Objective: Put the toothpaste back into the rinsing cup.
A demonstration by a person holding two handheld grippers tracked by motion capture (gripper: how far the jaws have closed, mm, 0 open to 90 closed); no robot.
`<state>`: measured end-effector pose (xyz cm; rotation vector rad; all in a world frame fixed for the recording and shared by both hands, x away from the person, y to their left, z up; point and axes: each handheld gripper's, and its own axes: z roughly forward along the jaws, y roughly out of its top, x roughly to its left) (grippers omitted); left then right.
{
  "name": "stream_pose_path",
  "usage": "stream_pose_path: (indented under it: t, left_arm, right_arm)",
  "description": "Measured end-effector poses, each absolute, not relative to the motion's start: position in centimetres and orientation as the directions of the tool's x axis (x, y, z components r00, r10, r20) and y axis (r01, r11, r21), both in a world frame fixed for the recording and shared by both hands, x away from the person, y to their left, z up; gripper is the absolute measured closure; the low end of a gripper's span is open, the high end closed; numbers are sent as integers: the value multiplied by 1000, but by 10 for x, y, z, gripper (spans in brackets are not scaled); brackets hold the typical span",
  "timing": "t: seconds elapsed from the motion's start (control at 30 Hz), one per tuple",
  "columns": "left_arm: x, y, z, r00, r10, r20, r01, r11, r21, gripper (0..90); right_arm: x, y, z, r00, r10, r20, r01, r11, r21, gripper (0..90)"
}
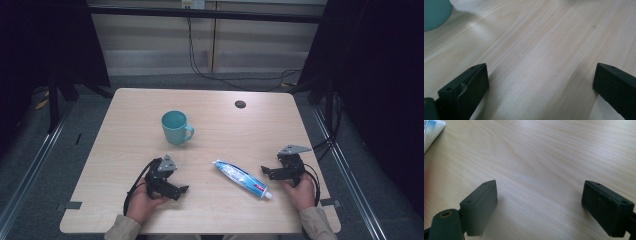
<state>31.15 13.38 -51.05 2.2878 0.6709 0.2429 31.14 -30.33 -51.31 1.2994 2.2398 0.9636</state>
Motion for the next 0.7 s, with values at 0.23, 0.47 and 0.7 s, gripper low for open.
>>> stream_pose_path:
  t: [0.23, 0.47, 0.7]
  left_arm:
    - [311, 134, -511, 845, 535, -26, 399, -596, 697, 0]
    - [311, 134, -511, 845, 534, -26, 398, -597, 697, 0]
    - [311, 134, -511, 845, 535, -25, 398, -597, 697, 0]
  right_arm:
    - [311, -303, -513, -492, 870, 22, 614, 330, 717, 128]
    - [314, -299, -507, -512, 859, 28, 648, 365, 669, 147]
    - [322, -284, -485, -573, 818, 43, 679, 445, 583, 240]
